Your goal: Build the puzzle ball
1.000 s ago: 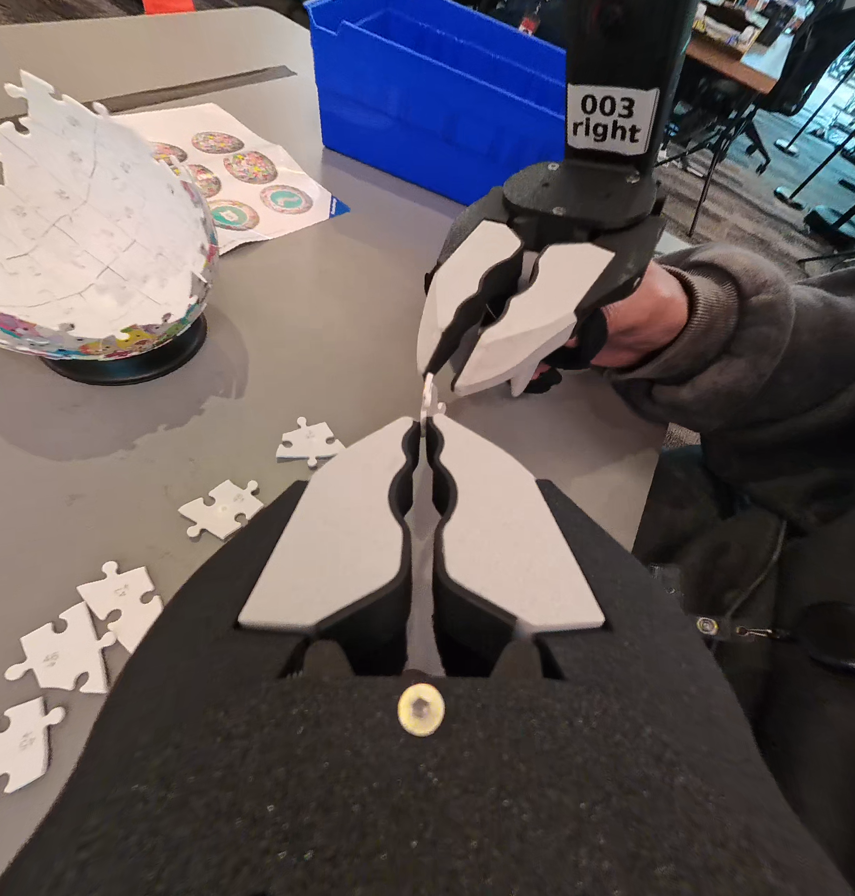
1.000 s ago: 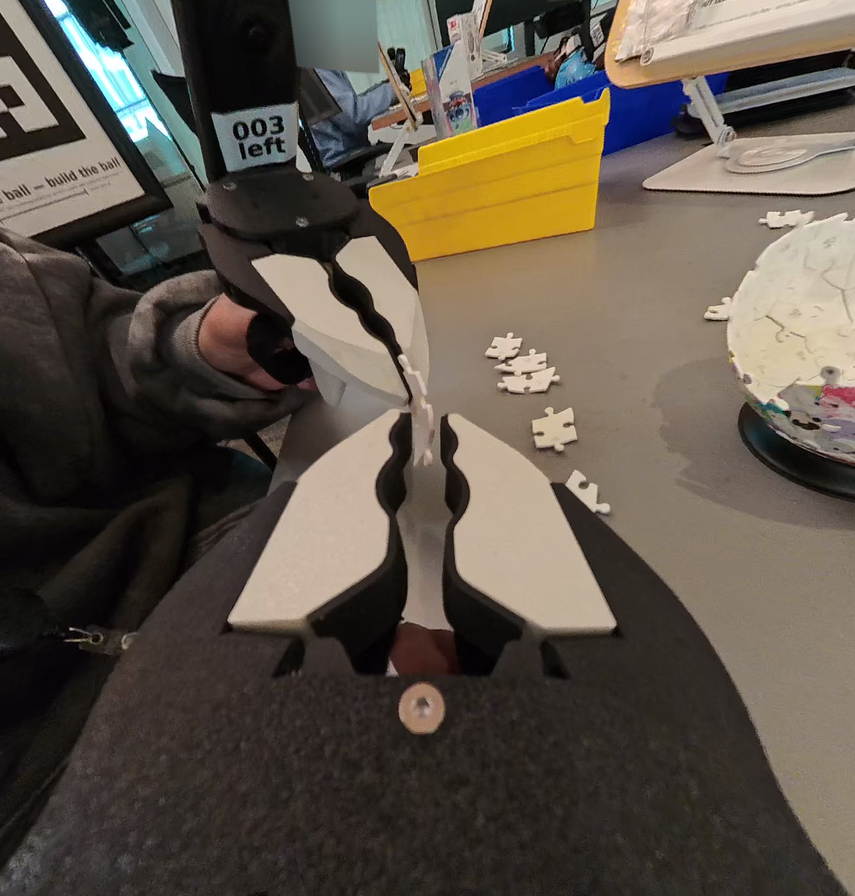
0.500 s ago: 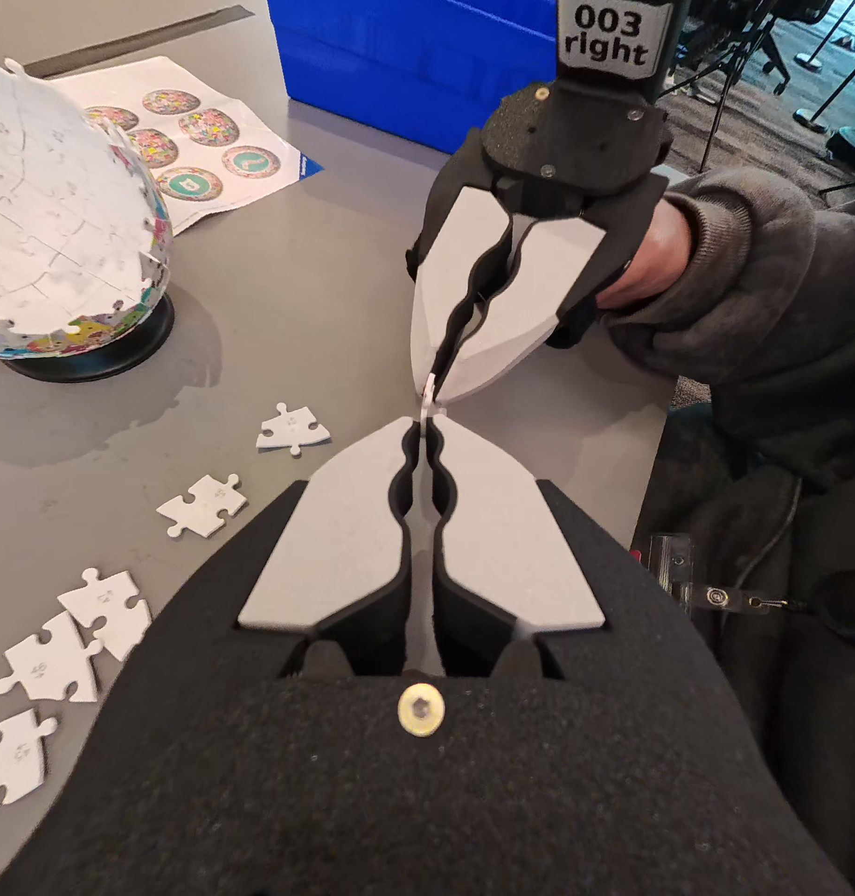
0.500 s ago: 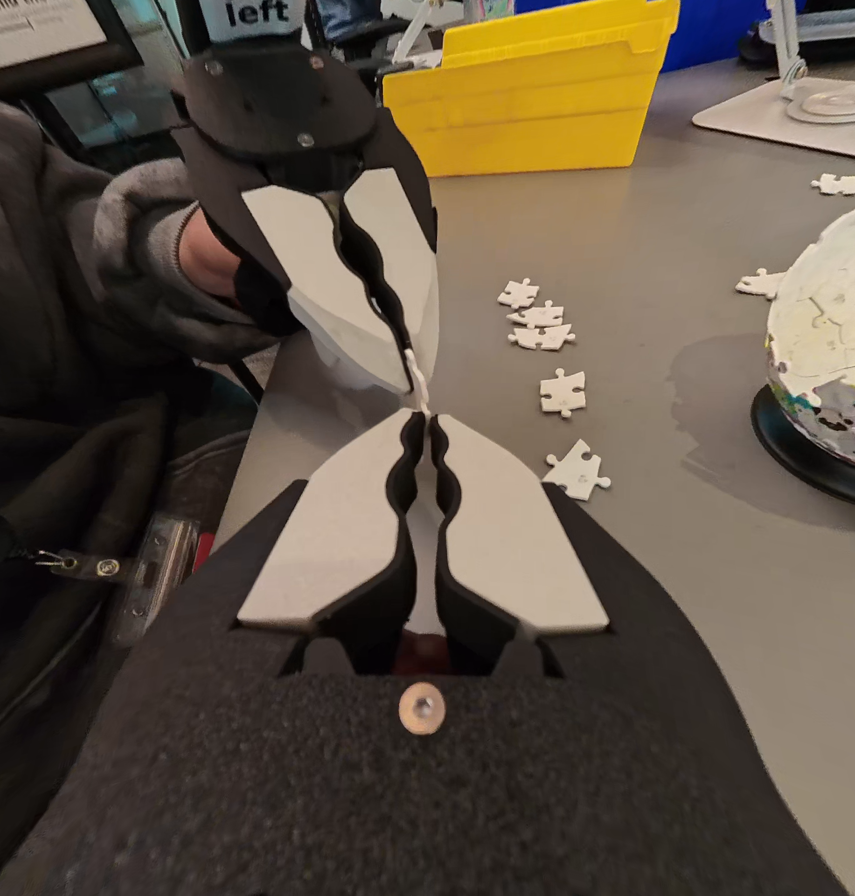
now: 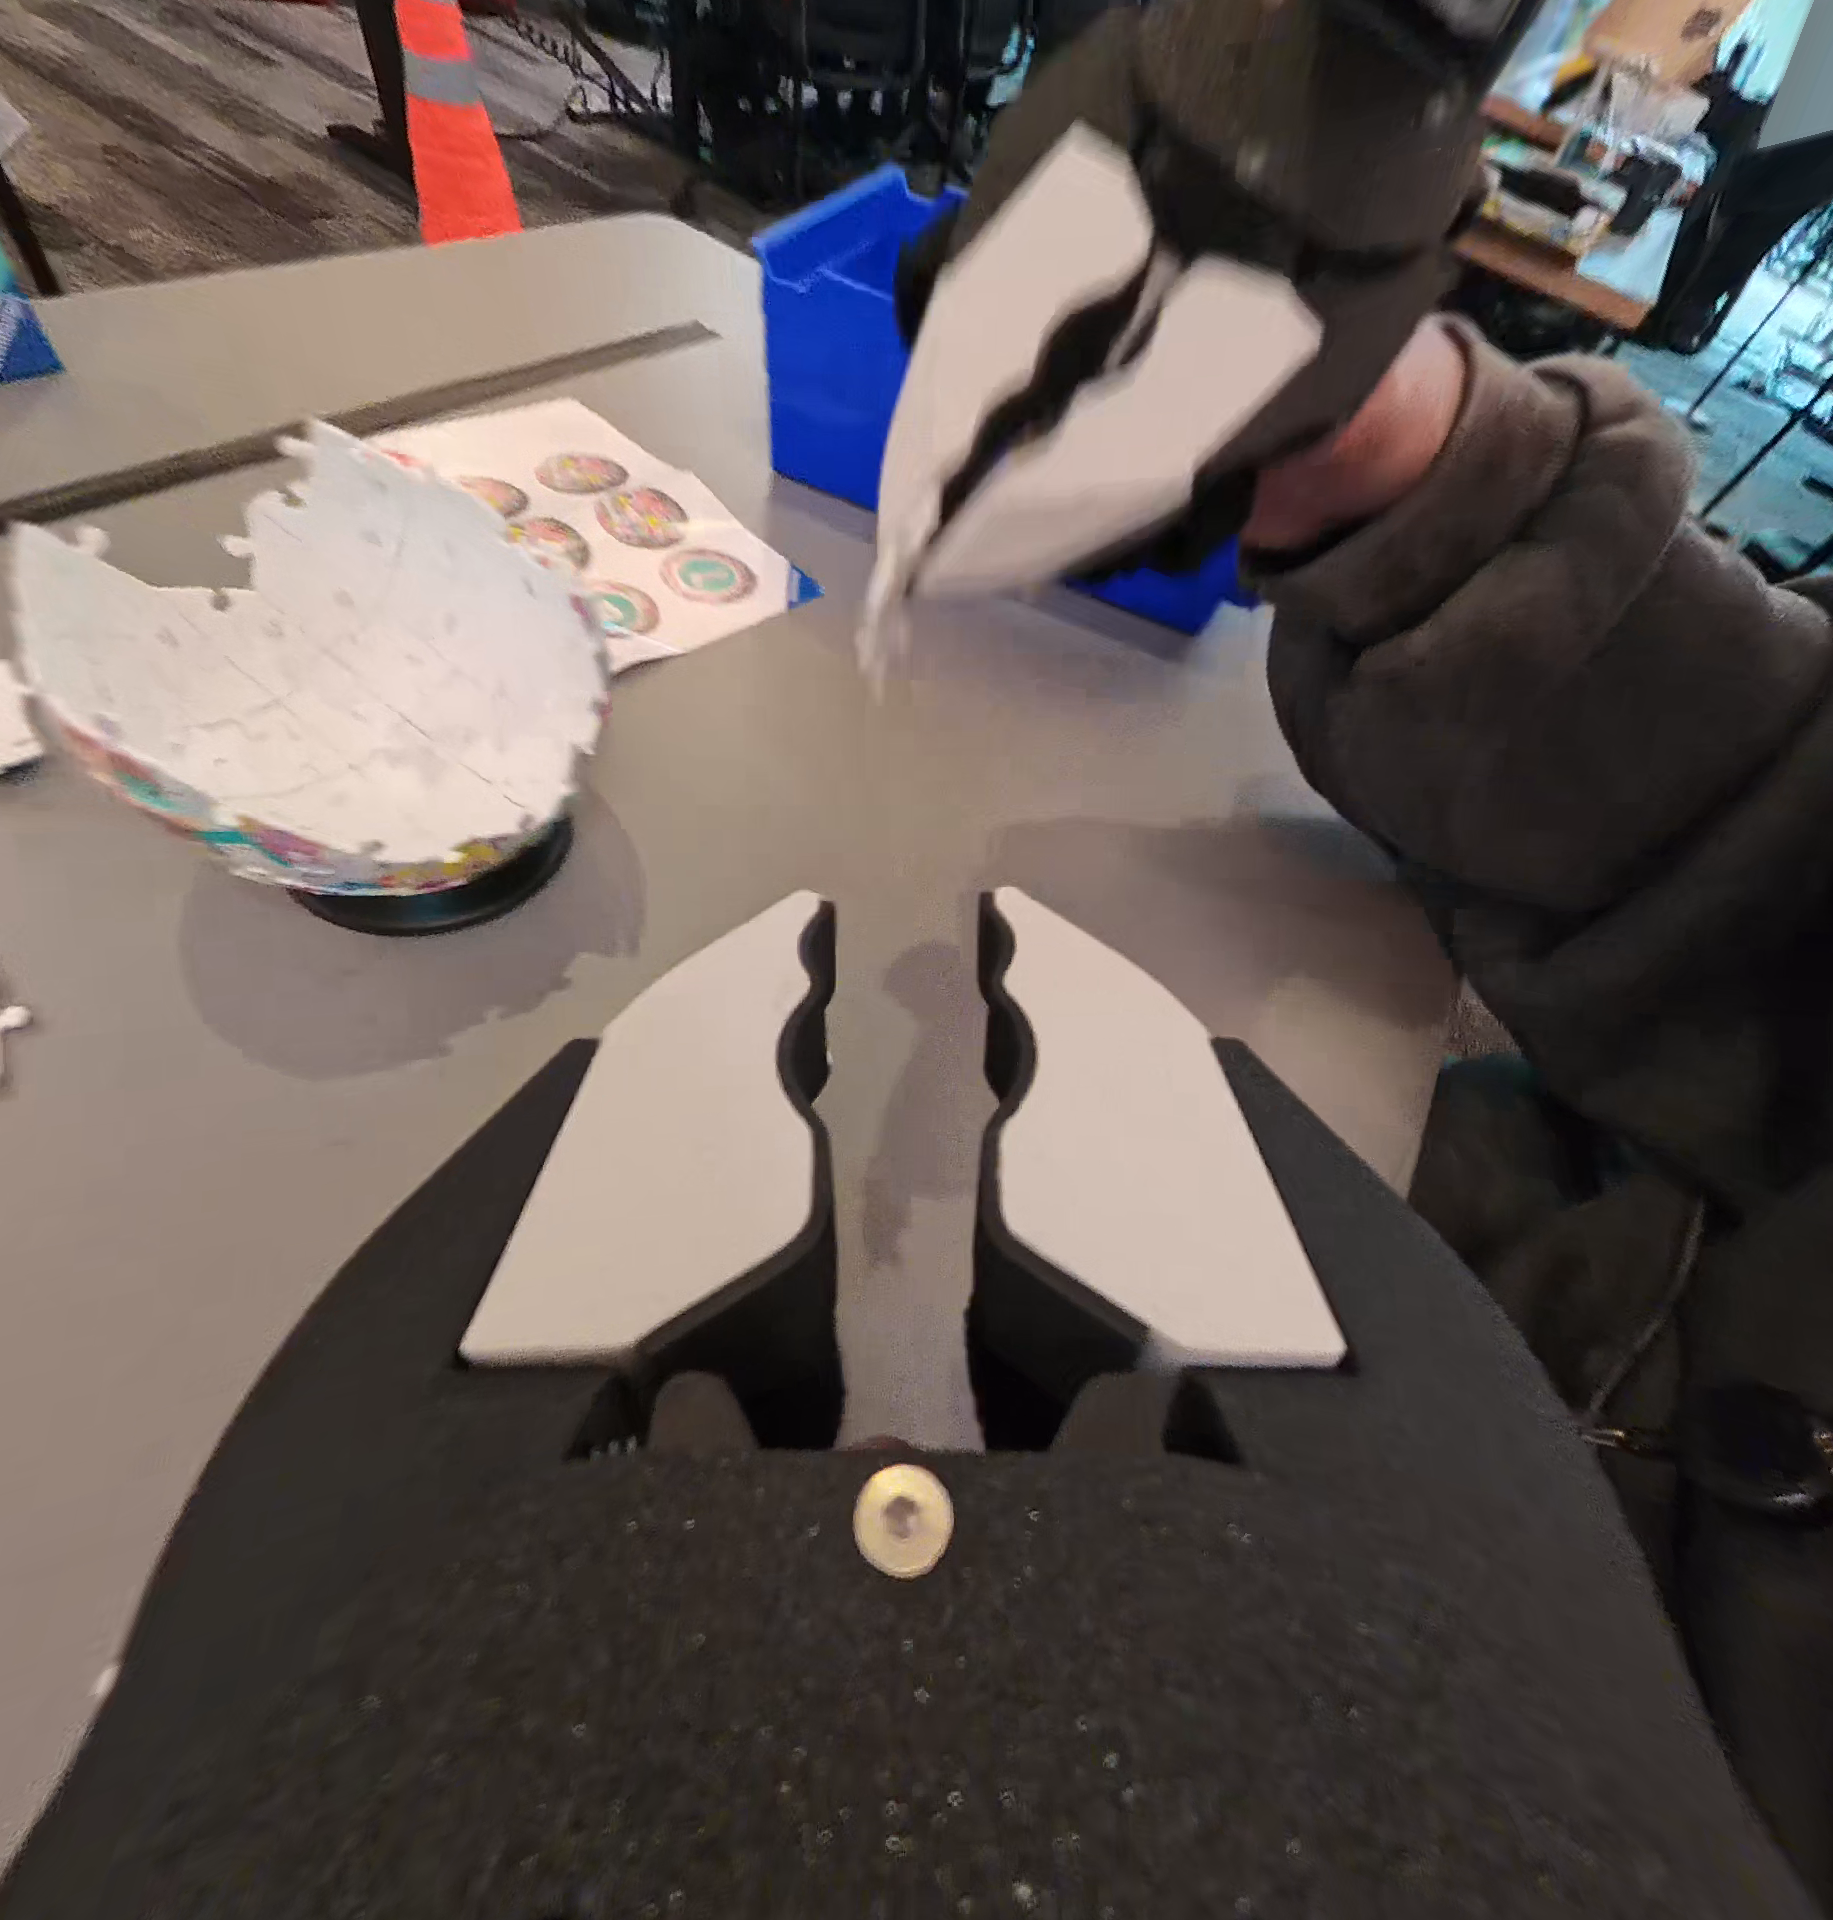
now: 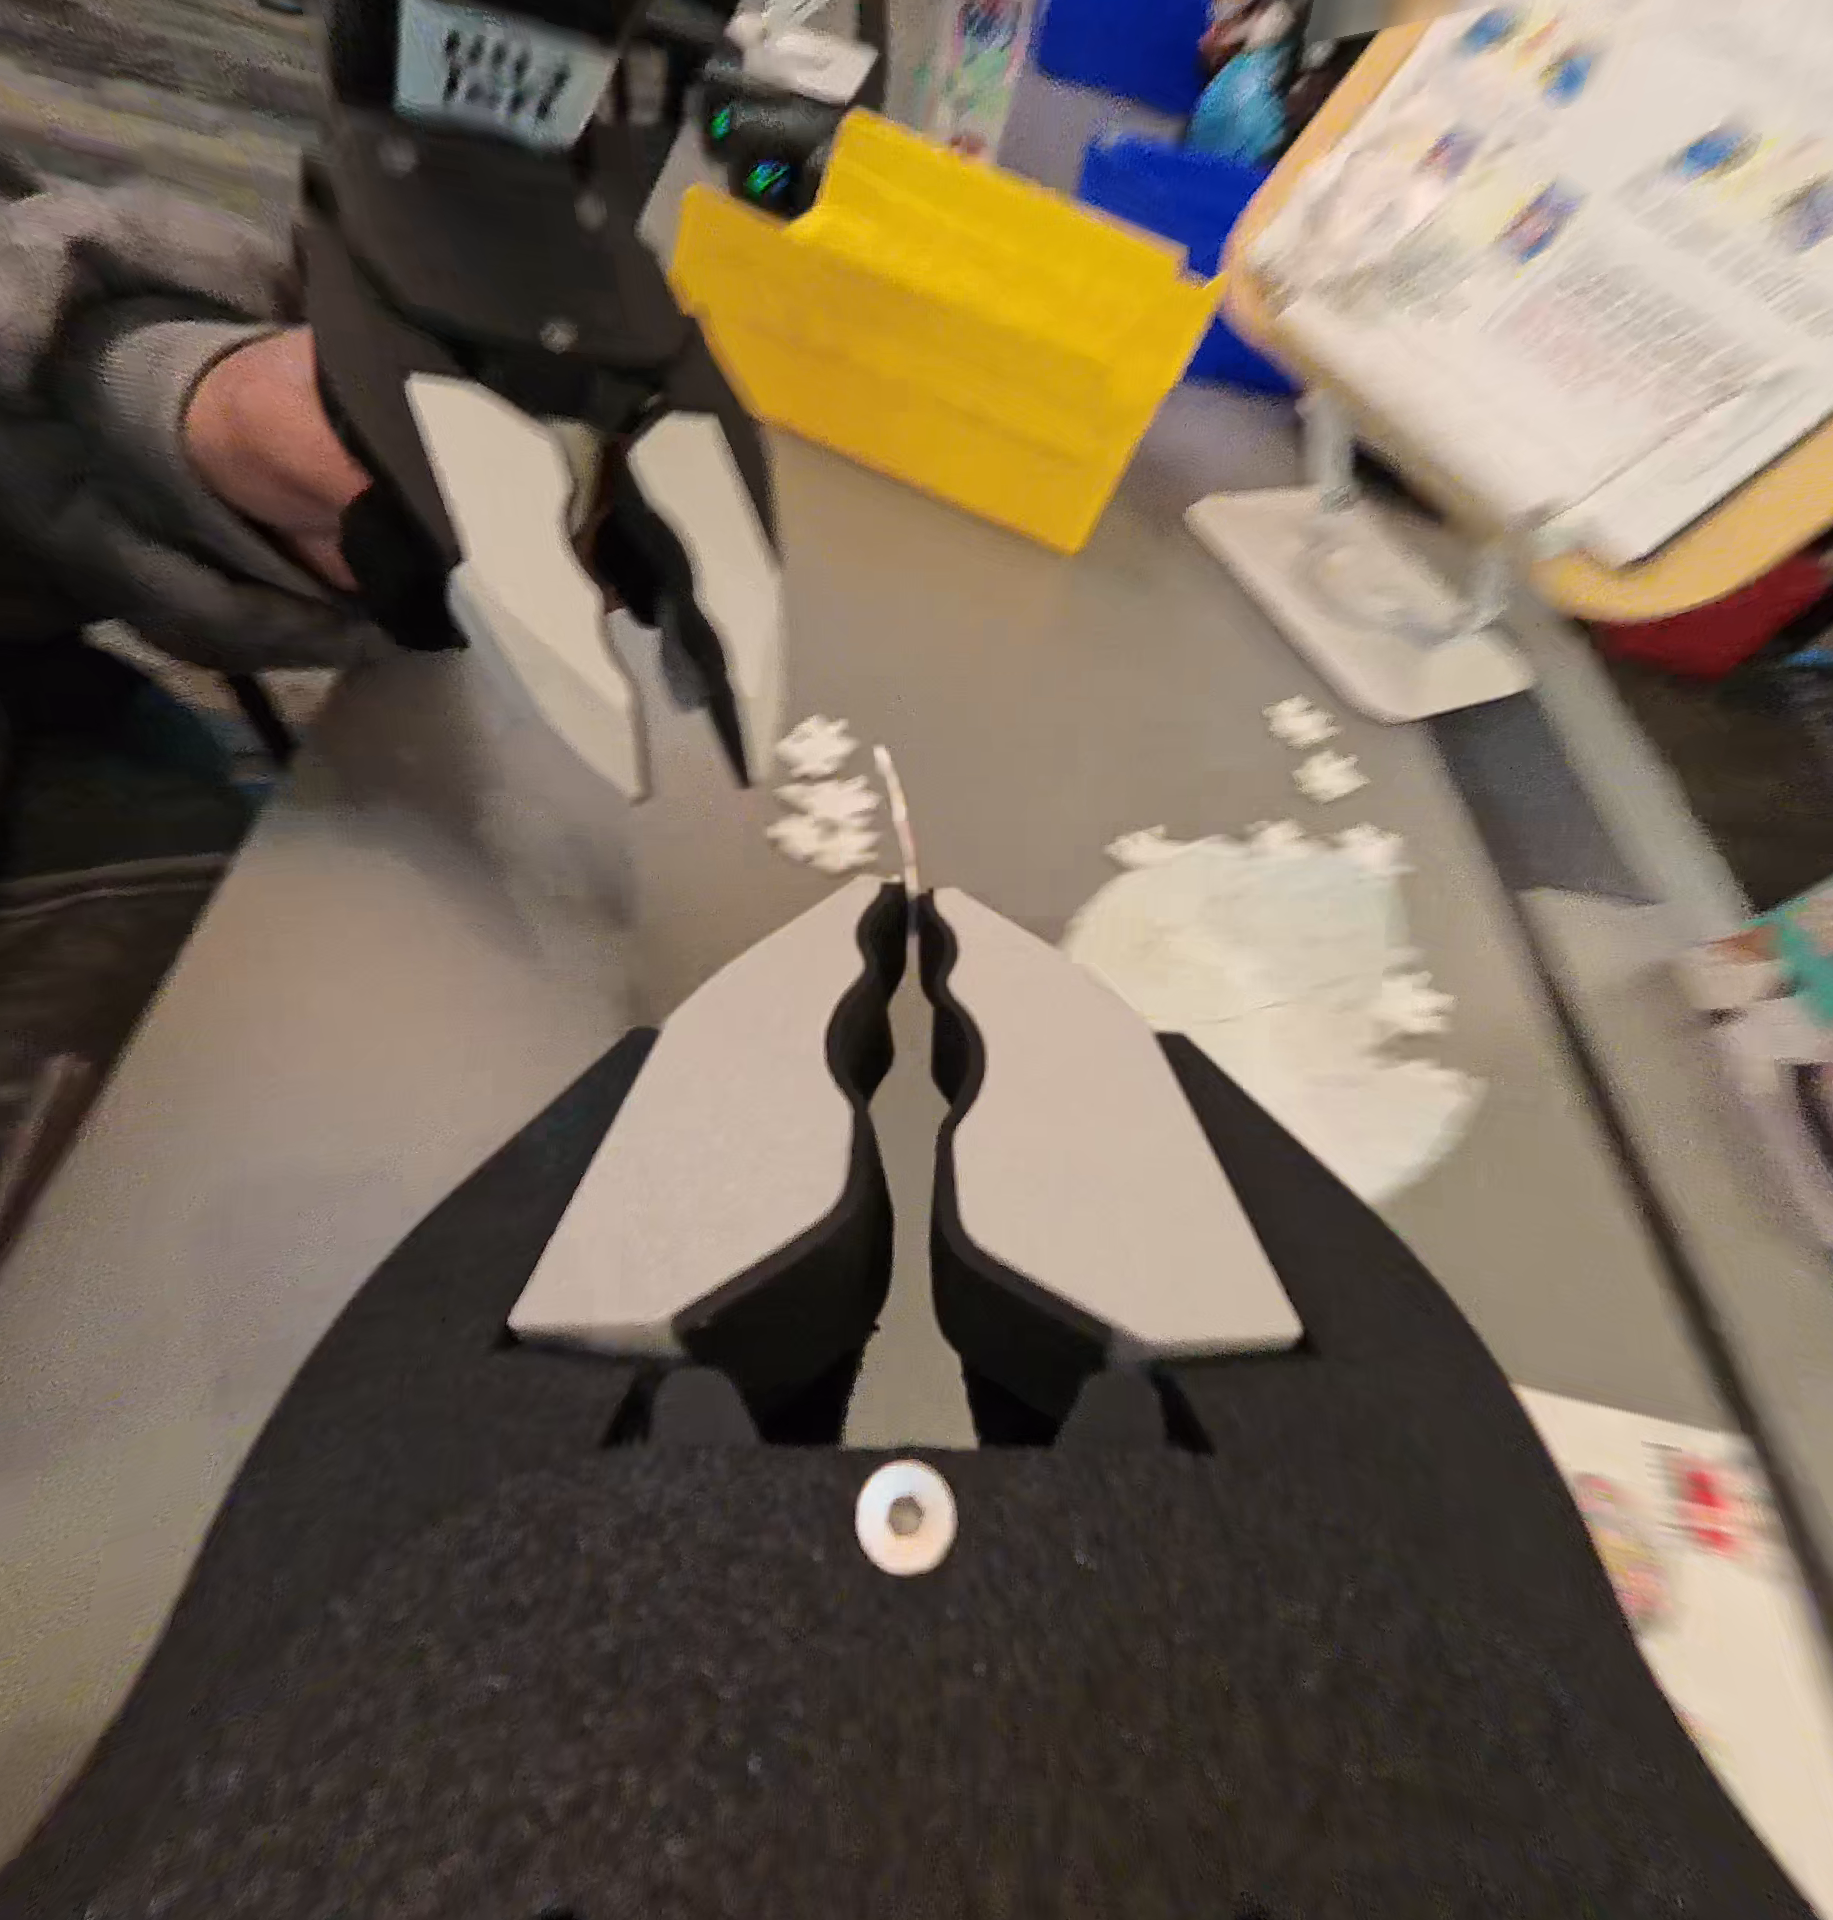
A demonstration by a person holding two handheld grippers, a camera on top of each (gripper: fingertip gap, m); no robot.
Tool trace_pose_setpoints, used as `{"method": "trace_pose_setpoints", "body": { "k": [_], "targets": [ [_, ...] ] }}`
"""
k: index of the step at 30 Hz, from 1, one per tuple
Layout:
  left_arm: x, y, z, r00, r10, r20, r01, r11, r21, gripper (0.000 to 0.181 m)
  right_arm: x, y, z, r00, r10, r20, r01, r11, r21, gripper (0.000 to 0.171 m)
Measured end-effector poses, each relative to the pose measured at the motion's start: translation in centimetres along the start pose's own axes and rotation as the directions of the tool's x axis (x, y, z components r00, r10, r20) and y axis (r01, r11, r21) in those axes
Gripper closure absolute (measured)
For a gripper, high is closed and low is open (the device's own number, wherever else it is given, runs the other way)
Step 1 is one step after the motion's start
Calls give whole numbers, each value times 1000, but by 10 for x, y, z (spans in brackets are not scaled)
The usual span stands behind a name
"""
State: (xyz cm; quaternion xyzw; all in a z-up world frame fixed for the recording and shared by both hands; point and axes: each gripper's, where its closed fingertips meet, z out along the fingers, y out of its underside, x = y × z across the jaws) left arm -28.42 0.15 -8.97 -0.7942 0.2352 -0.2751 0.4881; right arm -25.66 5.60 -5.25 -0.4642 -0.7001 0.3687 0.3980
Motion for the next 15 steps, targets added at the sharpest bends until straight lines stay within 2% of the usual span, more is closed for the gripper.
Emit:
{"method": "trace_pose_setpoints", "body": {
  "k": [3,4,7,9,12,15],
  "targets": [
    [-39,-13,-6,995,23,97,-23,1000,1,152,78,-18,-19,992,-78,-97,77,997,-8,169],
    [-54,-17,-6,989,48,138,-47,999,-15,148,98,-20,-18,991,-98,-90,99,995,2,169],
    [-103,-36,-1,950,160,270,-136,985,-106,129,138,-12,7,994,-106,19,106,994,-7,169],
    [-137,-58,0,907,225,357,-186,972,-141,127,159,4,30,992,-101,73,104,994,-43,169],
    [-162,-85,15,927,208,313,-174,976,-131,137,174,18,58,991,-45,129,51,998,-43,169],
    [-172,-94,43,956,195,219,-154,969,-192,136,170,19,69,985,-57,162,52,998,36,169]
  ]
}}
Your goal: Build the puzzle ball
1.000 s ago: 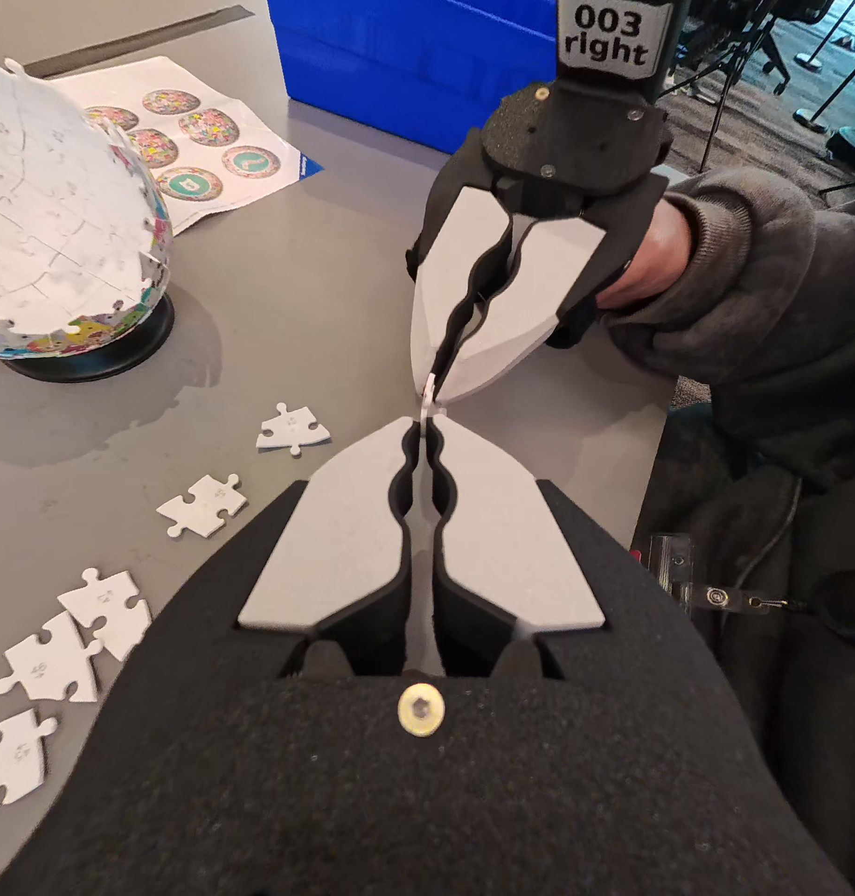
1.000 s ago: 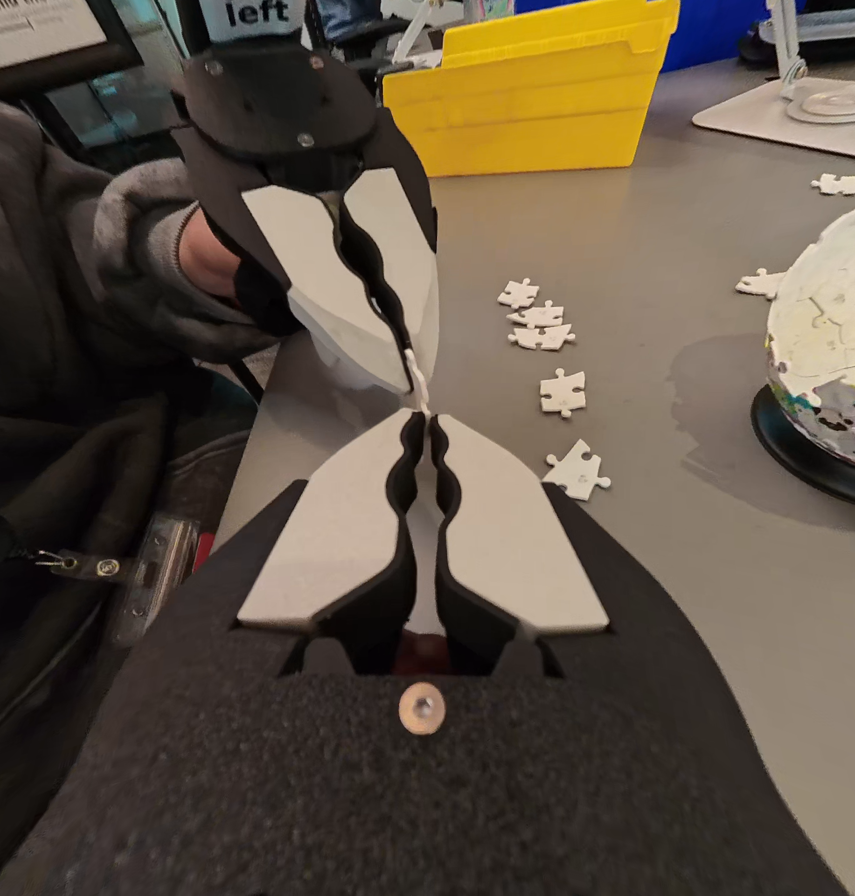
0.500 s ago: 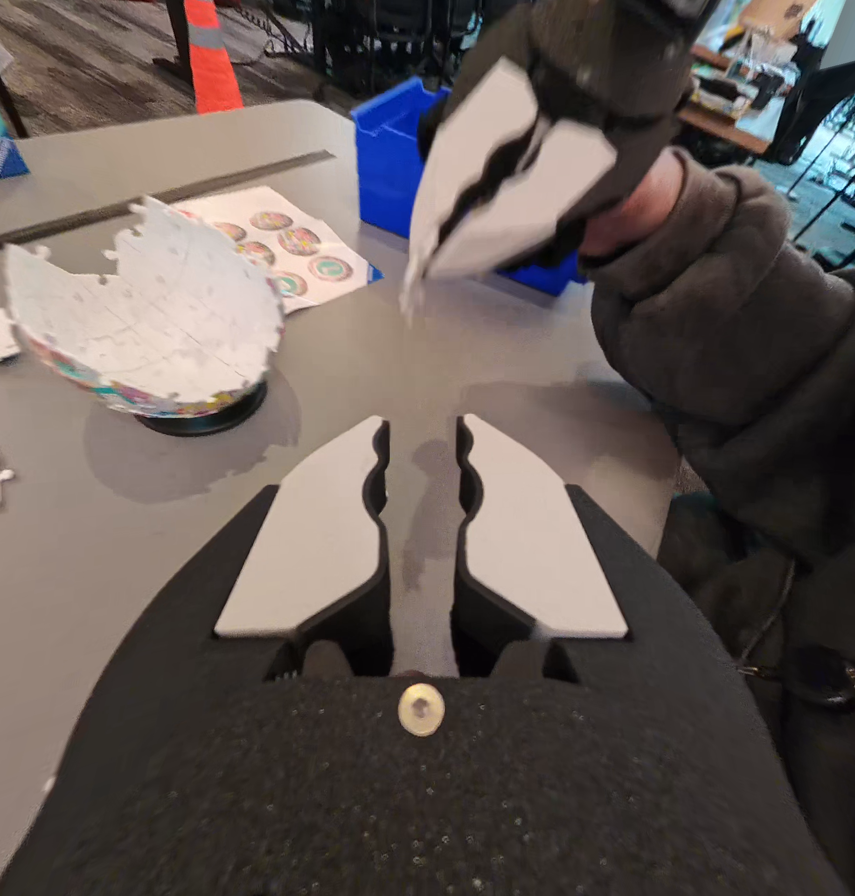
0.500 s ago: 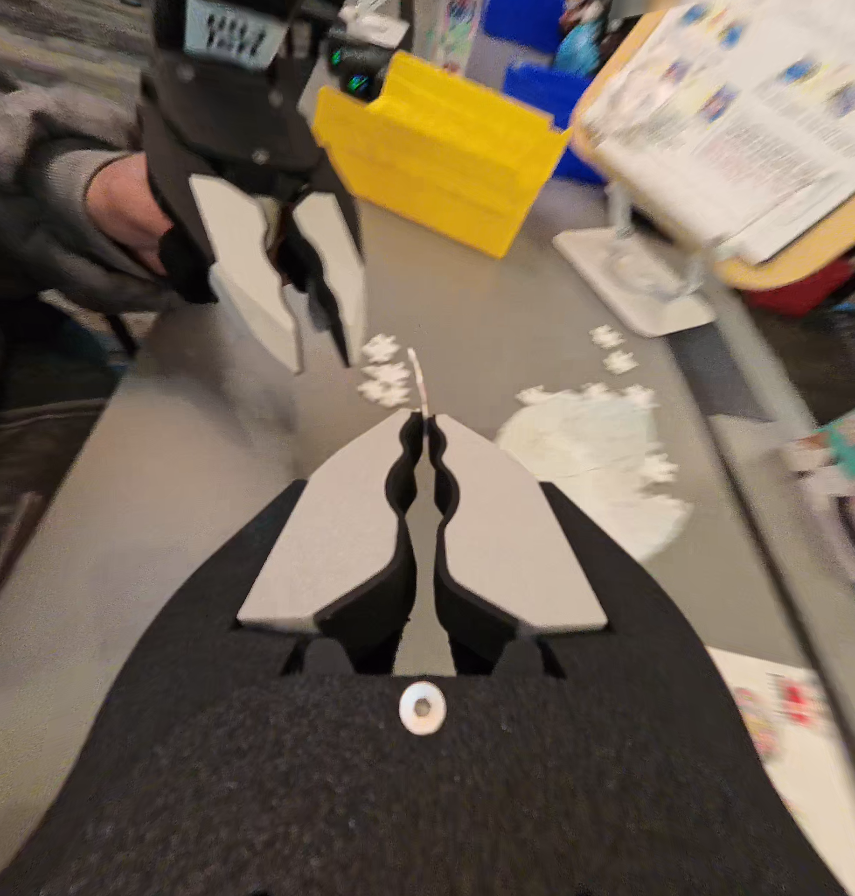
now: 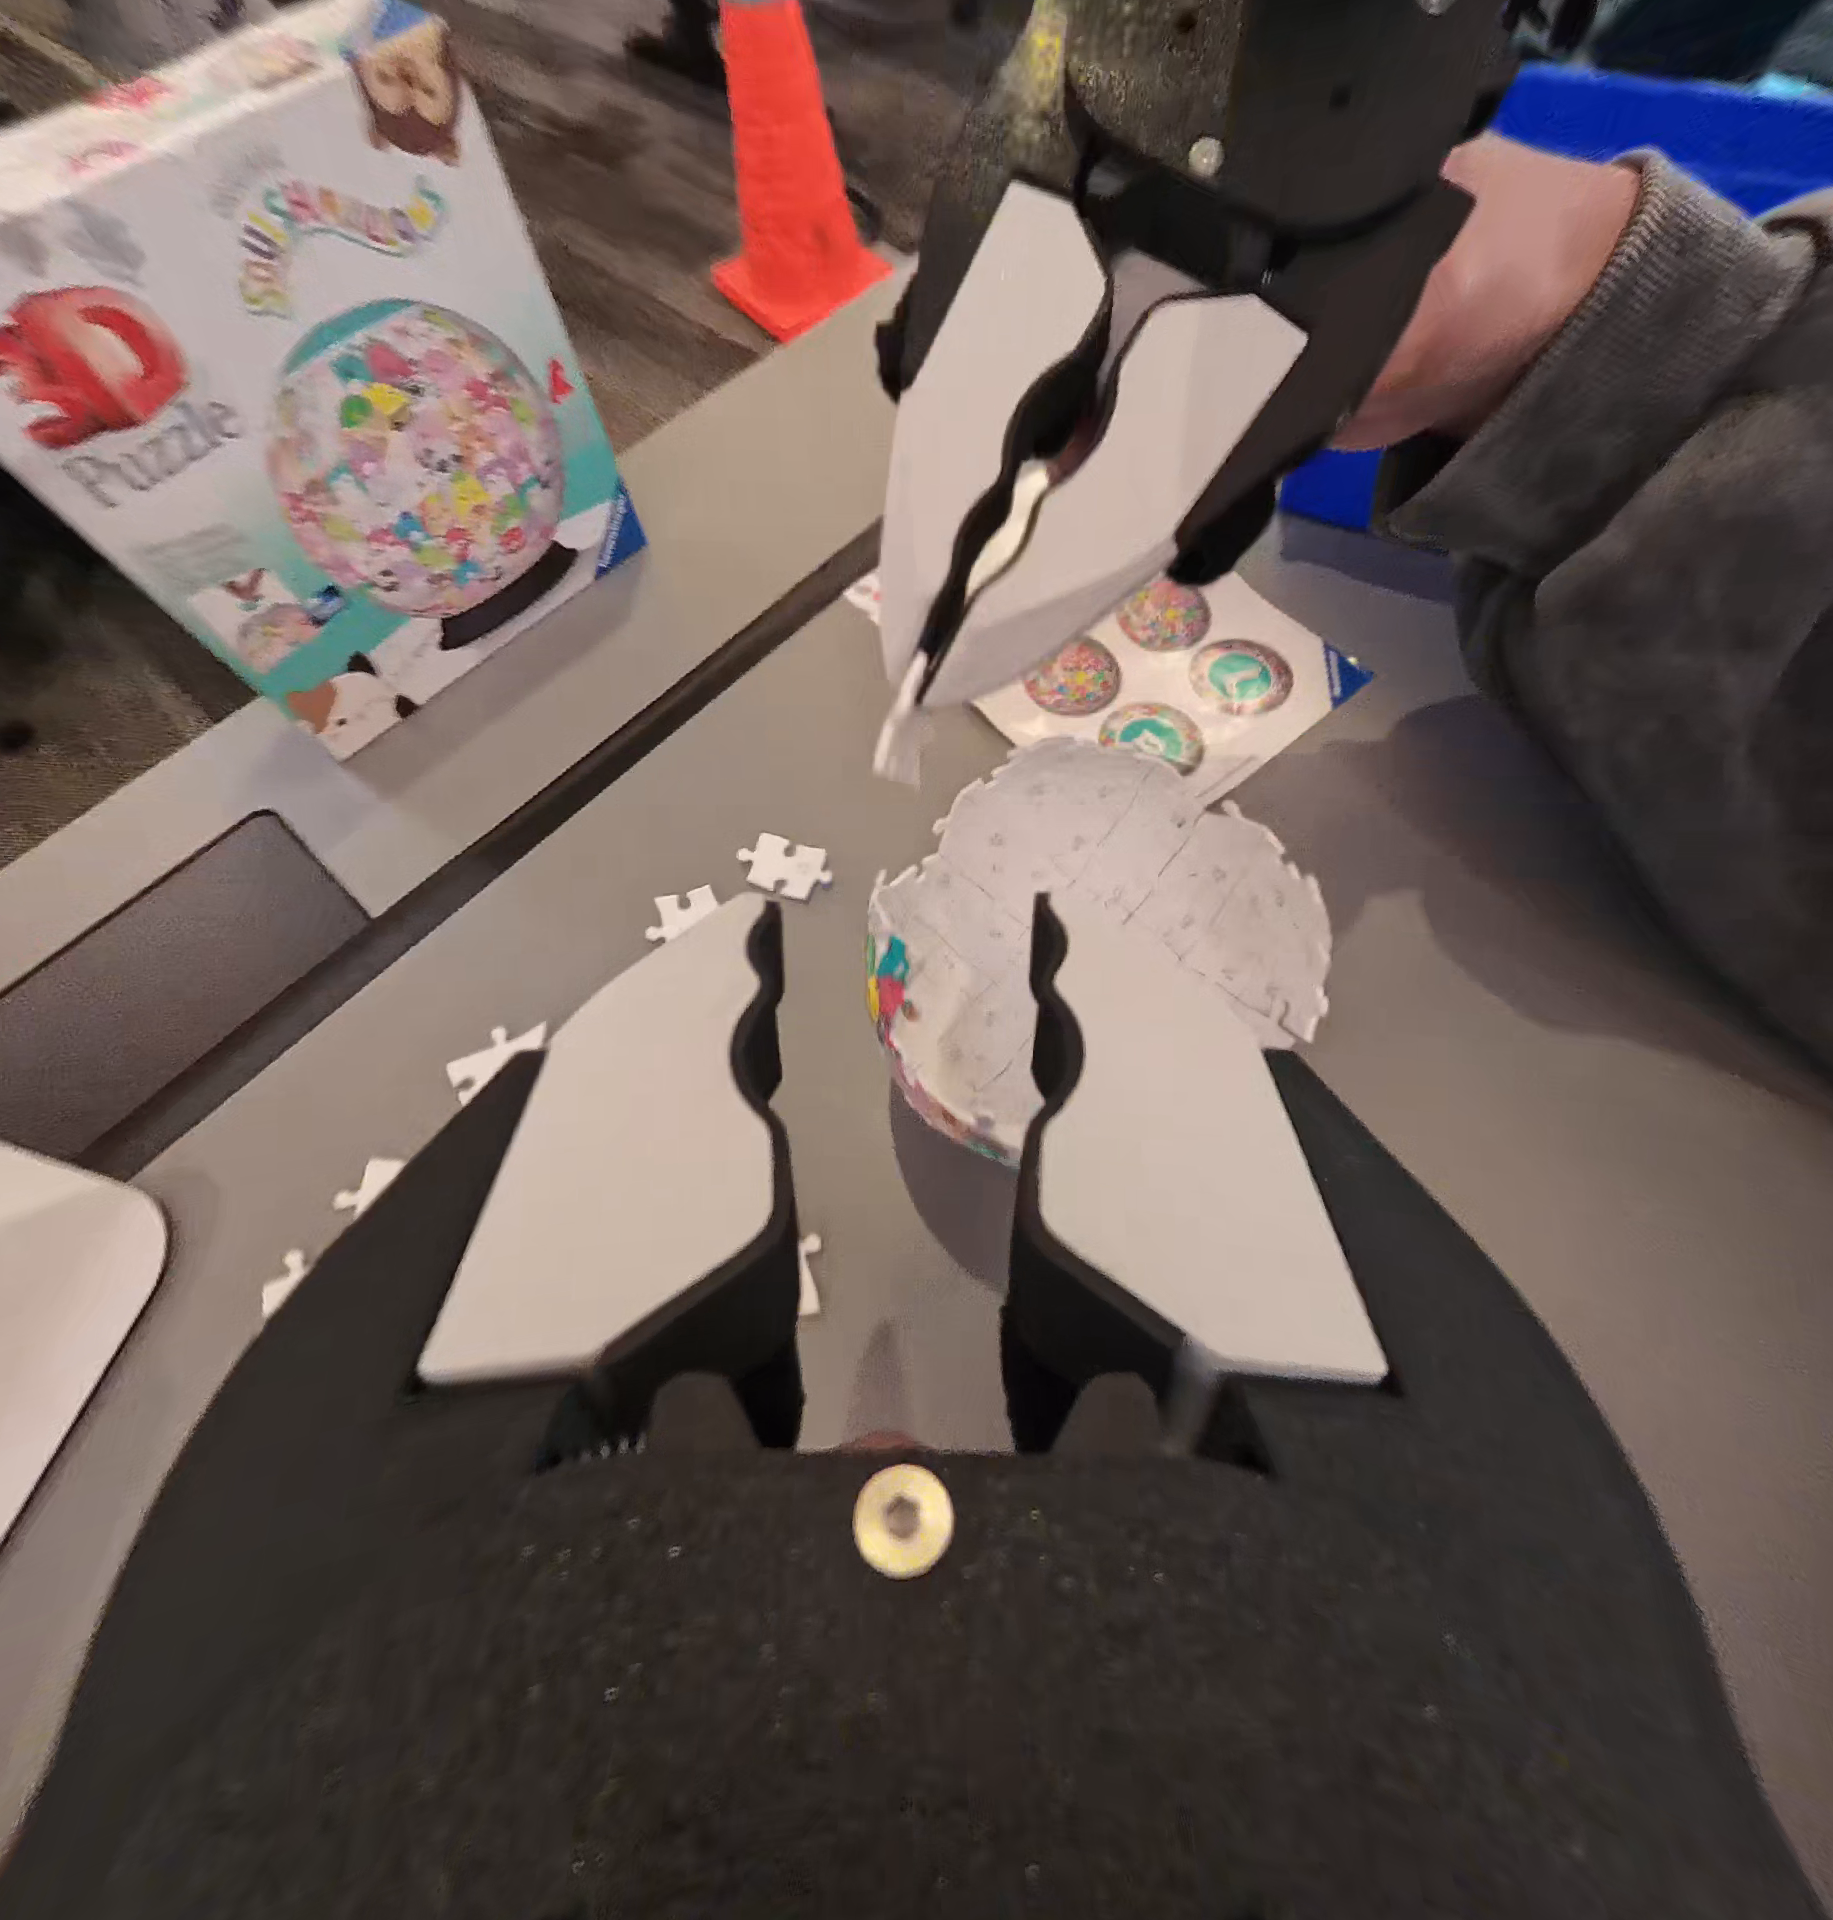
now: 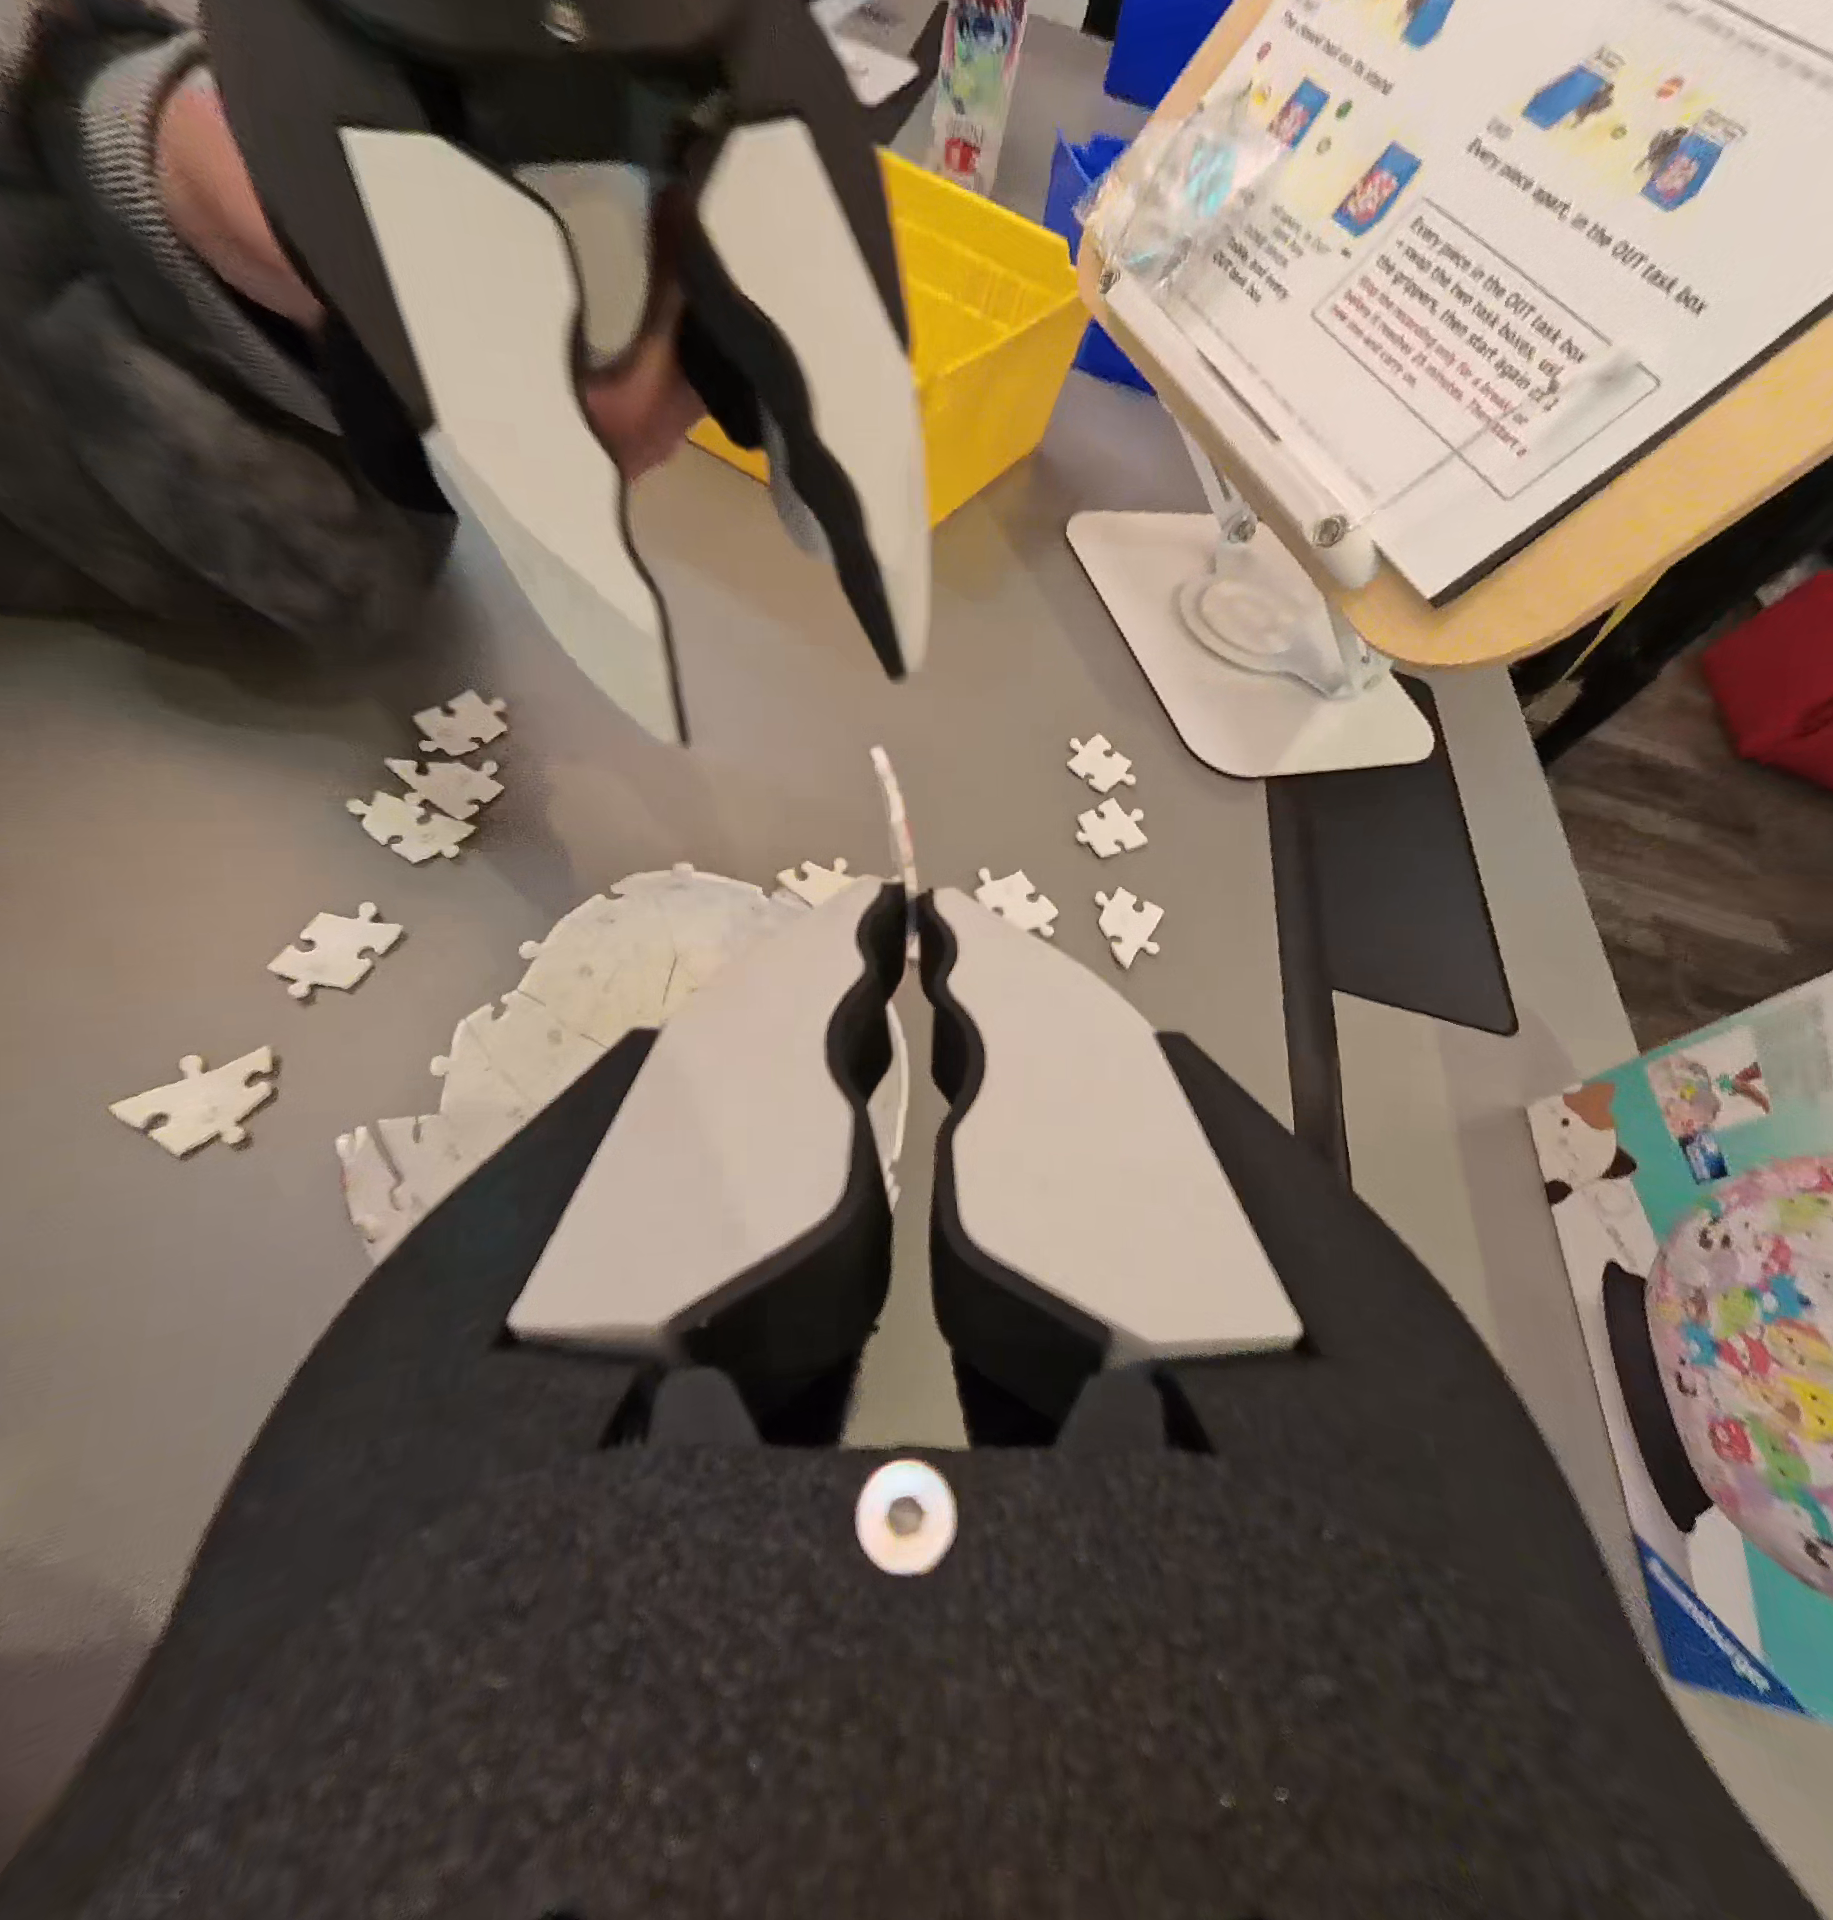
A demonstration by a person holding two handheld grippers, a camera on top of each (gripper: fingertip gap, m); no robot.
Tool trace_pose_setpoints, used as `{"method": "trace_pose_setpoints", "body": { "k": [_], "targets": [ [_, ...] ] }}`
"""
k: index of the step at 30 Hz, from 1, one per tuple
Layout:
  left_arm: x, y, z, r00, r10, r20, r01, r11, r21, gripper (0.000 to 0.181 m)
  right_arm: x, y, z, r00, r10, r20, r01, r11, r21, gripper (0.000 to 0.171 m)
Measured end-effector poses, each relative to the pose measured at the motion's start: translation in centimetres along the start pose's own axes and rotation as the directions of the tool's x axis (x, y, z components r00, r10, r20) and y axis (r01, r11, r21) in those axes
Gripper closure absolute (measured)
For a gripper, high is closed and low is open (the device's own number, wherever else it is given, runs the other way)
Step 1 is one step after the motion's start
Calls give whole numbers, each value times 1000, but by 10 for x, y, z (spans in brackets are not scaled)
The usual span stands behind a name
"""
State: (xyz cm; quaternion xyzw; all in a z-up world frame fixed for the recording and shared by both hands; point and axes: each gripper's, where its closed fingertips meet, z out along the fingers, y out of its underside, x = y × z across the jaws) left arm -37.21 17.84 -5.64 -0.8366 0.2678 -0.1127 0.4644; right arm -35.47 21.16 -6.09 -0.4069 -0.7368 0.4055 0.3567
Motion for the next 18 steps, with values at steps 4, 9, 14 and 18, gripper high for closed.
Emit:
{"method": "trace_pose_setpoints", "body": {
  "k": [4,9,14,18],
  "targets": [
    [-2,-18,23,997,75,-23,-74,997,6,165,6,3,-1,1000,-6,11,6,1000,-10,169],
    [-3,-19,35,993,114,-42,-114,993,5,179,1,2,-10,999,-20,29,20,1000,-23,169],
    [5,-1,45,985,167,-44,-168,985,-33,178,-6,10,-7,998,3,61,4,994,-113,169],
    [0,20,41,988,154,6,-152,980,-125,161,-1,23,-20,1000,-10,-7,8,968,-251,169]
  ]
}}
